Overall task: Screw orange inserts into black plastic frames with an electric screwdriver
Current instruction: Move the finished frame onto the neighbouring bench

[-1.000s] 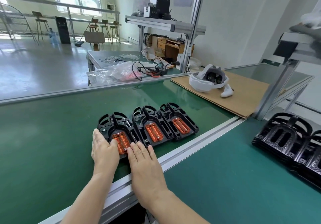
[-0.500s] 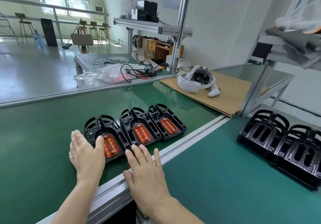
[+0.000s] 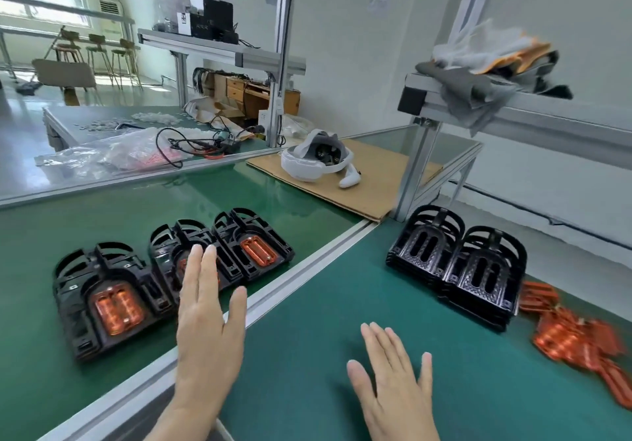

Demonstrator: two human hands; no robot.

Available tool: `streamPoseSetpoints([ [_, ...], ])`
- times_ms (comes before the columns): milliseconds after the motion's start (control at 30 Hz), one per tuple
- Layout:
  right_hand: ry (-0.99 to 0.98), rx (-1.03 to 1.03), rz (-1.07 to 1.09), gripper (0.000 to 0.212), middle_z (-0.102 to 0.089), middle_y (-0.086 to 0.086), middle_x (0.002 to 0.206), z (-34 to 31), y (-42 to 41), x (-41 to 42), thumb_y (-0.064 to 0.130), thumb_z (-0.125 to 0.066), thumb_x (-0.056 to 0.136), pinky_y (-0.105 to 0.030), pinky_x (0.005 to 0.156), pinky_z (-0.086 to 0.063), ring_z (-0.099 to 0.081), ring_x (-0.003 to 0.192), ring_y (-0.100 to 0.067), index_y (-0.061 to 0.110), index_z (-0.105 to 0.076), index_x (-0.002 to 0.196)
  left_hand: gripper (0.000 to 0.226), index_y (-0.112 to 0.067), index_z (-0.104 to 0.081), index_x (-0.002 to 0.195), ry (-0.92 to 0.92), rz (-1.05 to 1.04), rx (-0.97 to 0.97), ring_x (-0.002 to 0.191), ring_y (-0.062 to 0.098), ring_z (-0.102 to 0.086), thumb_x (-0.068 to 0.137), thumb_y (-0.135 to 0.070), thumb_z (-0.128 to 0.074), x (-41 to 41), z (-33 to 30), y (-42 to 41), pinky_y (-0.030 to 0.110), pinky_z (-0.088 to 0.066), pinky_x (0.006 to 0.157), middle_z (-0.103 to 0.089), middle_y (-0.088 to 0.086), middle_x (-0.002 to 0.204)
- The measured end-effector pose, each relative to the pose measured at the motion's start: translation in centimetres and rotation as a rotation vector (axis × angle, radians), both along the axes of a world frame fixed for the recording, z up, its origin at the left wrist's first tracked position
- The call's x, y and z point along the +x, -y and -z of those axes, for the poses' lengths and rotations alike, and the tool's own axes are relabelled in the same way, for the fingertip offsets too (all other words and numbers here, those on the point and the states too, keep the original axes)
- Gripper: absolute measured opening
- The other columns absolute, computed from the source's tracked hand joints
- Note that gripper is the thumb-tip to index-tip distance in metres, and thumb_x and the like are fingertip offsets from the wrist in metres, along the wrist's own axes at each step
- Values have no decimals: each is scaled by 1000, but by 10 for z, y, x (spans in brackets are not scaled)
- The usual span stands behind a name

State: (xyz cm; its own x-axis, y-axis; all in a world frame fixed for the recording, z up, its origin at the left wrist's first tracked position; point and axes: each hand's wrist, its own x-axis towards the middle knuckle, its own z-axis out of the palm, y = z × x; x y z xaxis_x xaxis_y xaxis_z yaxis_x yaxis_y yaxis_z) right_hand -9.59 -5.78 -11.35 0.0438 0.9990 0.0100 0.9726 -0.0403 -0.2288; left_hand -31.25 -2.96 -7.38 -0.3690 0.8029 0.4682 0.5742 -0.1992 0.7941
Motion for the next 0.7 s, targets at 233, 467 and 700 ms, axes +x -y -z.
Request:
streamPoseSetpoints([
  [233, -58, 69, 275, 69, 9, 21, 159, -15, 22, 91, 62, 3, 86, -42, 111, 23, 25, 130, 11, 38, 8, 151, 66, -28, -14, 151, 18, 317, -67, 135, -14, -3, 96, -22, -50, 92, 8, -3, 19, -14, 113, 0, -26, 153],
  [467, -26, 135, 441, 61, 5, 14, 162, -17, 26, 146, 52, -9, 100, -48, 114, 18, 14, 147, -4, 28, 3, 154, 67, -26, -8, 151, -221, 581, -90, 142, 7, -7, 97, -31, -48, 193, 10, -24, 26, -13, 117, 2, -17, 156],
  [700, 59, 101, 462, 58, 3, 12, 162, -10, 25, 172, 48, -11, 103, -51, 114, 16, 11, 148, -7, 24, -1, 155, 61, -28, -16, 150, -741, 642, 7, 145, 15, -4, 97, -36, -45, 274, 16, -58, 33, 2, 117, -5, -4, 159],
])
